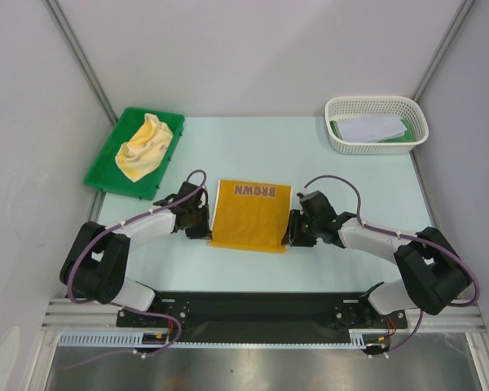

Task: Fold and stack the towels
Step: Fold the towel

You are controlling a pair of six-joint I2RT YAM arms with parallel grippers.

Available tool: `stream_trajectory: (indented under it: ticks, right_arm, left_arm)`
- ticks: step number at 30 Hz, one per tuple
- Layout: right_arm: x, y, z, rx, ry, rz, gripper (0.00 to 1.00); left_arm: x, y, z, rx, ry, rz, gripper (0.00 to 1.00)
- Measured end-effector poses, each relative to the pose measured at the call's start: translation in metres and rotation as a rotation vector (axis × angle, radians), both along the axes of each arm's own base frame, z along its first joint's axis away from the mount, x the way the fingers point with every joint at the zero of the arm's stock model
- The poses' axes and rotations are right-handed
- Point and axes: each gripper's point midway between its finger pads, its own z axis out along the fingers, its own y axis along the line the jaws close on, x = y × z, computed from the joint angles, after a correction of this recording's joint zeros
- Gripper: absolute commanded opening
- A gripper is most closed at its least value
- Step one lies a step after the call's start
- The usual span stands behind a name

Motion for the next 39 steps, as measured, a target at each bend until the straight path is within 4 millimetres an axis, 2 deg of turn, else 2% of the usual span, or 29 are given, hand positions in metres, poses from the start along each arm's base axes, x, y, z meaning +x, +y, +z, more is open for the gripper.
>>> stream_trajectory:
  ticks: [16,26,33,39]
  right_arm:
    - [-0.010,0.009,-0.006,0.087,0.023,0.005,0.41]
    - [-0.010,0.011,-0.005,0.099,0.018,0.007,0.43]
    - [-0.010,0.012,-0.005,0.104,0.016,0.010,0.43]
    - [-0.011,0.014,-0.005,0.120,0.010,0.013,0.41]
  left_arm:
    - [0.001,0.001,0.001,-0.003,-0.009,0.021,0.00]
    - [0.000,0.004,0.014,-0.002,-0.031,0.046,0.00]
    - [-0.001,0.013,0.006,0.049,-0.018,0.065,0.00]
    - [-0.001,0.012,-0.001,0.053,-0.001,0.062,0.00]
